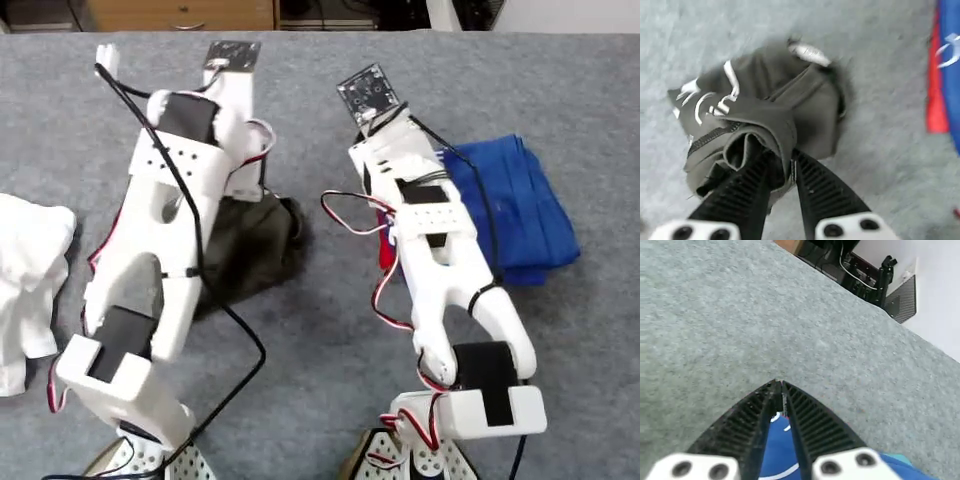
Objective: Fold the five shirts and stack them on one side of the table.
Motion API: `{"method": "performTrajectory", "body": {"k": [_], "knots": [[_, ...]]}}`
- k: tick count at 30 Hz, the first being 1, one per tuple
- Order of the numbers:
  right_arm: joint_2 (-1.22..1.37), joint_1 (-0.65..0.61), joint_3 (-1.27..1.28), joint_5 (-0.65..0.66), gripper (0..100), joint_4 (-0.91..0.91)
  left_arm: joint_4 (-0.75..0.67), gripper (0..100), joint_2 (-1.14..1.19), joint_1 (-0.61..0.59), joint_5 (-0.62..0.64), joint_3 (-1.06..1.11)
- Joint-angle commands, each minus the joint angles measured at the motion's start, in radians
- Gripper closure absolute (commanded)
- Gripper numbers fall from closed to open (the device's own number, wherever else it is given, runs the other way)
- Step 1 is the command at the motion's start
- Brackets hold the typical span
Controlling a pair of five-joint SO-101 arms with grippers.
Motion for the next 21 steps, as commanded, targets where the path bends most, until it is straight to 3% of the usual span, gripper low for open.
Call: {"method": "performTrajectory", "body": {"k": [1,11,14,17,21], "knots": [[0.002,0.015,-0.004,-0.009,99.4,-0.029,-0.046,98,0.056,0.038,0.037,-0.069],[0.007,0.013,-0.004,-0.005,99.4,-0.029,-0.021,98,0.298,0.041,0.043,-0.270],[0.007,0.013,-0.004,-0.005,99.4,-0.028,0.032,87,0.332,0.028,0.071,-0.325],[0.001,0.013,-0.005,-0.003,99.4,-0.005,0.055,76,0.341,-0.048,0.187,-0.370],[-0.001,0.008,-0.064,0.006,99.4,0.100,0.057,78,0.306,-0.207,0.181,-0.453]]}}
